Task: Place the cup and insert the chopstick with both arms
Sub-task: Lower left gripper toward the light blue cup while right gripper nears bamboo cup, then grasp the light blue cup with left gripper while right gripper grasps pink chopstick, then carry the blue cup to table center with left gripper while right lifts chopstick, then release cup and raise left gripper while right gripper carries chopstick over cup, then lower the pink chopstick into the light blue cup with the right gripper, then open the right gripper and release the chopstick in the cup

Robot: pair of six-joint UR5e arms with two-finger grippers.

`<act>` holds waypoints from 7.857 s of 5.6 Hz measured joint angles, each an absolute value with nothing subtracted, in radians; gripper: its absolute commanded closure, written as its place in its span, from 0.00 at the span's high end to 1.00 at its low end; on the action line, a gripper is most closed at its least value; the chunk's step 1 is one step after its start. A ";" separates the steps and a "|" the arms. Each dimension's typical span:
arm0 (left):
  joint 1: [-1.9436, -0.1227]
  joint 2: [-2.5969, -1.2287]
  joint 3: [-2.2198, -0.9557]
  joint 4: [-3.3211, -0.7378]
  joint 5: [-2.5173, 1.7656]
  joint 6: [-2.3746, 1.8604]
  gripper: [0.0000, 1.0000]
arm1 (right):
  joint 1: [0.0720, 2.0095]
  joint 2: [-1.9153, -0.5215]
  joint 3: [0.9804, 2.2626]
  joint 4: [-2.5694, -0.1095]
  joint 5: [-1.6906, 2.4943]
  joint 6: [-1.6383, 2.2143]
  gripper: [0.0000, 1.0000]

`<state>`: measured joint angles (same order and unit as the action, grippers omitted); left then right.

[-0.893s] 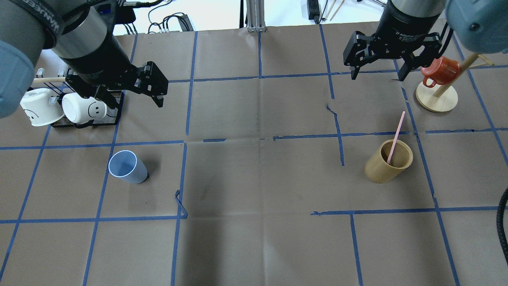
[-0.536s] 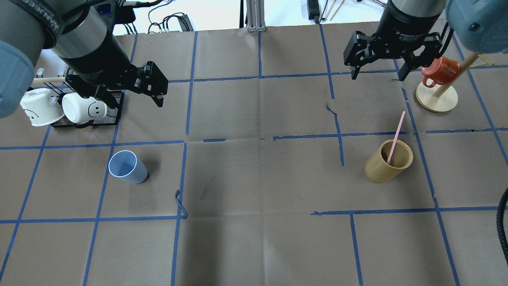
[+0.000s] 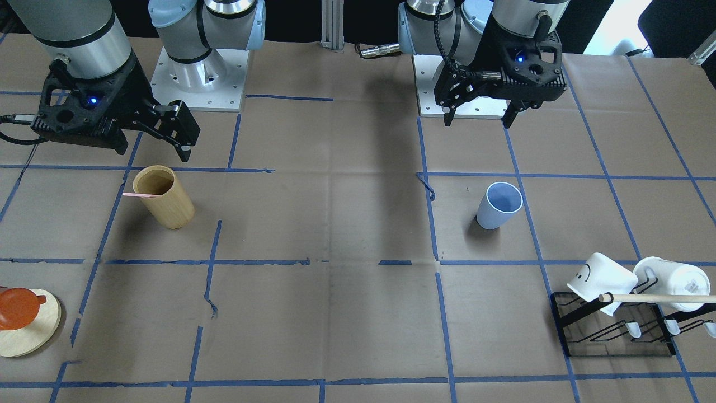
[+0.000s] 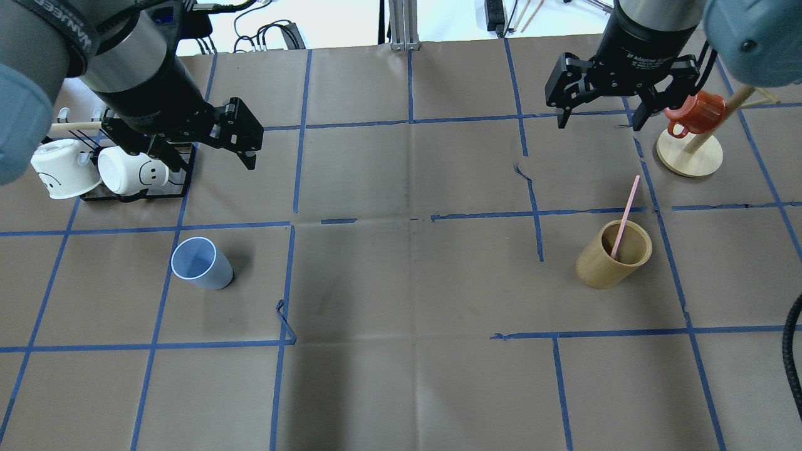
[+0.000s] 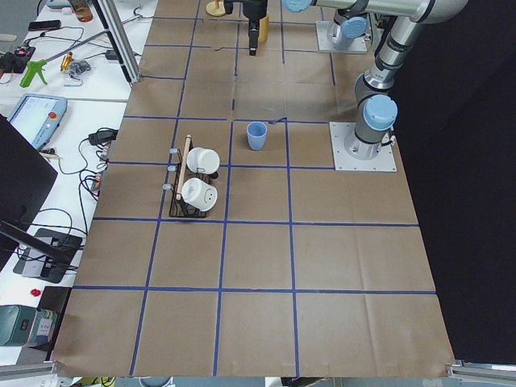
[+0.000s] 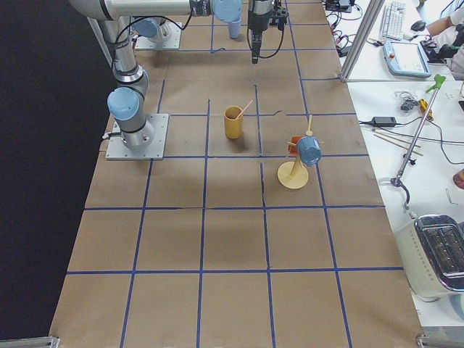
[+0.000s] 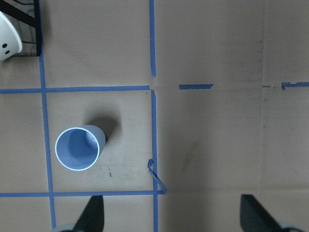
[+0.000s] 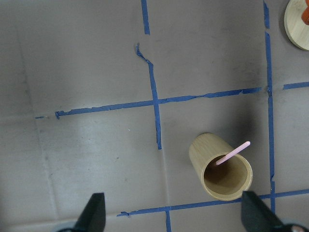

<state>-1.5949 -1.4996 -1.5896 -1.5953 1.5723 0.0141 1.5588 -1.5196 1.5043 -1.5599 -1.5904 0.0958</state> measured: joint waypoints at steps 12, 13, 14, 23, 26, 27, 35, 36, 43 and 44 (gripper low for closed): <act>-1.390 -1.652 -2.131 -0.968 1.612 0.313 0.00 | 1.379 -1.635 2.085 -2.270 -1.600 -0.106 0.36; -1.422 -1.658 -2.083 -1.011 1.616 0.224 0.00 | 1.379 -1.635 2.086 -2.276 -1.602 -0.107 0.23; -1.497 -1.676 -2.019 -1.051 1.613 0.084 0.00 | 1.379 -1.635 2.086 -2.277 -1.604 -0.108 0.11; -2.015 -2.079 -1.523 -1.068 1.608 -0.687 0.98 | 1.445 -1.459 1.356 -1.522 -1.626 0.003 0.09; -1.982 -1.971 -1.493 -1.158 1.627 -0.619 0.98 | 1.537 -1.377 1.233 -1.452 -1.623 0.075 0.08; -1.923 -1.885 -1.487 -1.265 1.594 -0.516 0.98 | 1.542 -1.361 1.226 -1.457 -1.617 0.079 0.08; -1.638 -1.569 -1.515 -1.579 1.555 -0.017 0.99 | 1.886 -1.011 0.946 -1.634 -1.602 0.460 0.08; -1.638 -1.568 -1.515 -1.578 1.555 -0.017 0.99 | 1.889 -1.009 0.974 -1.640 -1.602 0.460 0.08; -1.639 -1.573 -1.504 -1.578 1.555 -0.025 0.99 | 1.902 -1.013 1.134 -1.719 -1.590 0.451 1.00; -1.639 -1.574 -1.504 -1.578 1.555 -0.025 0.99 | 1.898 -1.019 1.132 -1.720 -1.589 0.449 1.00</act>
<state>-1.6389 -1.5735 -1.5041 -1.5785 1.5550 -0.0246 1.8983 -1.0193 1.1322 -1.7203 -1.5893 0.4495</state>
